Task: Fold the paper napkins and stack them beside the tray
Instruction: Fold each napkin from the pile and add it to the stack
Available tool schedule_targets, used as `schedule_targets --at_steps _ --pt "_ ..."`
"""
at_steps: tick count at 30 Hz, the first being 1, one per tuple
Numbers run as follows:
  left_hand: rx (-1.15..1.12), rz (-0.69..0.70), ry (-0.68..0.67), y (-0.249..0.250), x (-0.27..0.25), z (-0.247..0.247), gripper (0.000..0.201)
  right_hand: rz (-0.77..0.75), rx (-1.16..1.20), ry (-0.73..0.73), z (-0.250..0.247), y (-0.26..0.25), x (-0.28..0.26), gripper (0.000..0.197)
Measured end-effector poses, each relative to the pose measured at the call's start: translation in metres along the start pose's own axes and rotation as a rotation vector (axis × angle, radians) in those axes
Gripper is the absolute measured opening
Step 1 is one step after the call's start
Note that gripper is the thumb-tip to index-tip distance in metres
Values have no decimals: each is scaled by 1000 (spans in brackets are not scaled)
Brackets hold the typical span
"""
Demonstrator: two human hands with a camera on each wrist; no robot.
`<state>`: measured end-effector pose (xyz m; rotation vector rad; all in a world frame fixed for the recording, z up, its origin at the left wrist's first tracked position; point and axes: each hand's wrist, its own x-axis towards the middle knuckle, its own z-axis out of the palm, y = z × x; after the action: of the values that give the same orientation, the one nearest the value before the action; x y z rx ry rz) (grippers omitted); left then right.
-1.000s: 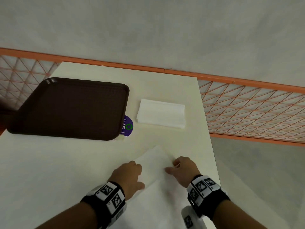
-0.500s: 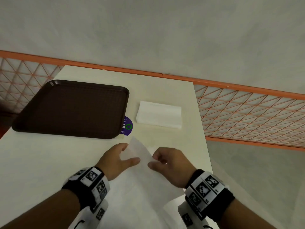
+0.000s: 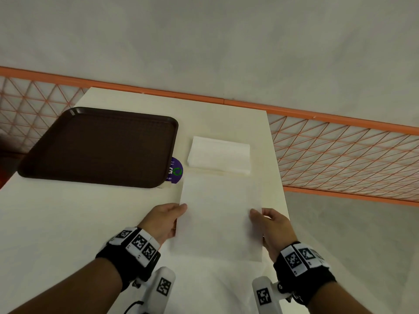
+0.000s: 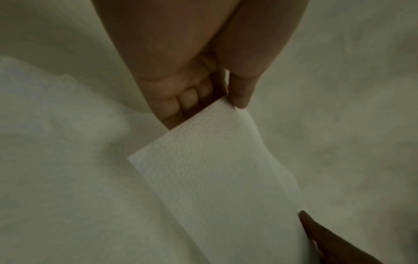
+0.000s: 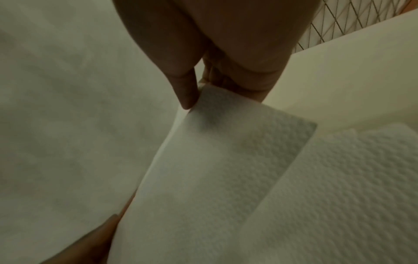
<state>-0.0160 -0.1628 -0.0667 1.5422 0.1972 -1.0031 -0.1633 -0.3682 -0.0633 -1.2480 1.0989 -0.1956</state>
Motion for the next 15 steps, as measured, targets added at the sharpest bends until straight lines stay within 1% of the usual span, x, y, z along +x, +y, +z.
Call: schedule_targets --at_steps 3,5,7,9,10,12,15 --pt "59 73 67 0 5 0 19 -40 -44 29 -1 7 2 20" --pt "145 142 110 3 3 0 23 -108 -94 29 -2 6 3 31" --pt "241 238 105 7 1 1 40 -187 -137 6 -3 -1 -1 44" --pt "278 312 66 13 -2 2 52 -267 -161 -43 -6 -9 -6 47" --pt "283 335 55 16 -2 1 52 -300 -173 -64 -6 -13 -9 44" --pt "291 364 46 24 -3 -1 43 -332 -165 -98 -8 -21 -12 37" --pt "234 393 48 34 -2 -3 31 -303 -59 -152 -10 -30 -12 38"
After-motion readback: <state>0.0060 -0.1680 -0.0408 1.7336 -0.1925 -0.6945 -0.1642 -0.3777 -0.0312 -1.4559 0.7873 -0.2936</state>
